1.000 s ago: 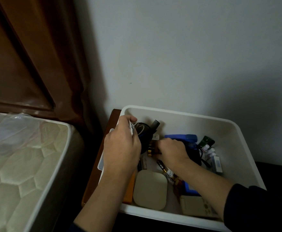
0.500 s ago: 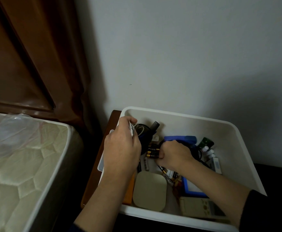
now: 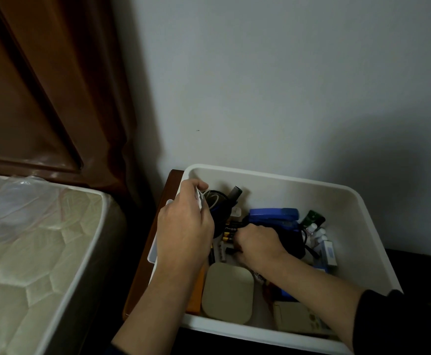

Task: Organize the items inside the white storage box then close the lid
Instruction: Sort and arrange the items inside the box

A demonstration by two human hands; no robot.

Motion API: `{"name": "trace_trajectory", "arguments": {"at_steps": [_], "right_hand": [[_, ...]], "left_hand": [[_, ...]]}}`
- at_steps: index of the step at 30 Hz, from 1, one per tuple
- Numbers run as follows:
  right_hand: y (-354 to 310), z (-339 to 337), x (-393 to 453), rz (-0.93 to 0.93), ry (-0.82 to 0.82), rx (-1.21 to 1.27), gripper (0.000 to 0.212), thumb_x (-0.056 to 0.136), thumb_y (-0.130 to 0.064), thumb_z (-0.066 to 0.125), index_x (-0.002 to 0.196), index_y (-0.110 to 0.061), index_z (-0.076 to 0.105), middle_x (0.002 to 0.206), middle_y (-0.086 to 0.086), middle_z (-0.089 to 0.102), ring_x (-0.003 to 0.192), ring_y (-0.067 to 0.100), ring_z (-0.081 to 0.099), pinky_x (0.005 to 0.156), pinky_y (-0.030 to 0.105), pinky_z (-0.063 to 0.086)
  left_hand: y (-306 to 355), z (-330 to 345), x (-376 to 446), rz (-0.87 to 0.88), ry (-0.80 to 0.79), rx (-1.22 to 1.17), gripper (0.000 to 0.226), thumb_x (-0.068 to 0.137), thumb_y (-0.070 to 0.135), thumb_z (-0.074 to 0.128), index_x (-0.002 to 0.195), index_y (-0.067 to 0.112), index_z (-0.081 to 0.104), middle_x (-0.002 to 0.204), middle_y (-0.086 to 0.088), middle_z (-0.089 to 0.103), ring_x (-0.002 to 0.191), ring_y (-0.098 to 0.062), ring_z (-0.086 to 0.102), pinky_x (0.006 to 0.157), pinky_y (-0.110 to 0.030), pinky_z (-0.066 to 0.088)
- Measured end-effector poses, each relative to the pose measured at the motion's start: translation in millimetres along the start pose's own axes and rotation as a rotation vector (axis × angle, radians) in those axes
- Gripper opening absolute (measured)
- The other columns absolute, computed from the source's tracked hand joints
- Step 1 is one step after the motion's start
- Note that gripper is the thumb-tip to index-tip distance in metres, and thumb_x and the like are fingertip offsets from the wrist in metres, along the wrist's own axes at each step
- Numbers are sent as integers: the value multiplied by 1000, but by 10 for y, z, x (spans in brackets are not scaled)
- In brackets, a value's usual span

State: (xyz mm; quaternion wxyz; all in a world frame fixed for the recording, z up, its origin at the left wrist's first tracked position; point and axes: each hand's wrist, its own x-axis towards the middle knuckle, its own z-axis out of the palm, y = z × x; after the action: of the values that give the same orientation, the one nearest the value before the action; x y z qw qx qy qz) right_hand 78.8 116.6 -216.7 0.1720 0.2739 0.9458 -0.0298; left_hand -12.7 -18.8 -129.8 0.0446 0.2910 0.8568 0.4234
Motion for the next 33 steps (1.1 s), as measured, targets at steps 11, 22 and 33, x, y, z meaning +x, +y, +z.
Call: {"name": "trace_trajectory", "arguments": {"at_steps": [11, 22, 33], "right_hand": [[-45, 25, 115, -14, 105, -3, 19, 97, -5, 61, 106, -22, 65, 99, 2, 68, 91, 25, 70, 77, 39, 57], [-291, 74, 147, 131, 7, 333, 17, 91, -34, 71, 83, -31, 56, 86, -7, 63, 77, 14, 63, 61, 29, 48], [-57, 103, 161, 138, 62, 157, 16, 82, -15, 77, 94, -23, 72, 72, -7, 52, 74, 18, 64, 63, 31, 50]], "left_hand": [[0, 3, 0, 4, 2, 14, 31, 102, 18, 55, 119, 42, 43, 93, 4, 68, 83, -20, 68, 78, -50, 61], [35, -19, -7, -29, -31, 15, 26, 104, 19, 53, 124, 36, 48, 99, -1, 70, 91, -25, 69, 81, -52, 61], [9, -15, -2, -6, -23, 20, 28, 103, 20, 54, 119, 41, 44, 99, 3, 70, 90, -22, 69, 80, -50, 62]]}}
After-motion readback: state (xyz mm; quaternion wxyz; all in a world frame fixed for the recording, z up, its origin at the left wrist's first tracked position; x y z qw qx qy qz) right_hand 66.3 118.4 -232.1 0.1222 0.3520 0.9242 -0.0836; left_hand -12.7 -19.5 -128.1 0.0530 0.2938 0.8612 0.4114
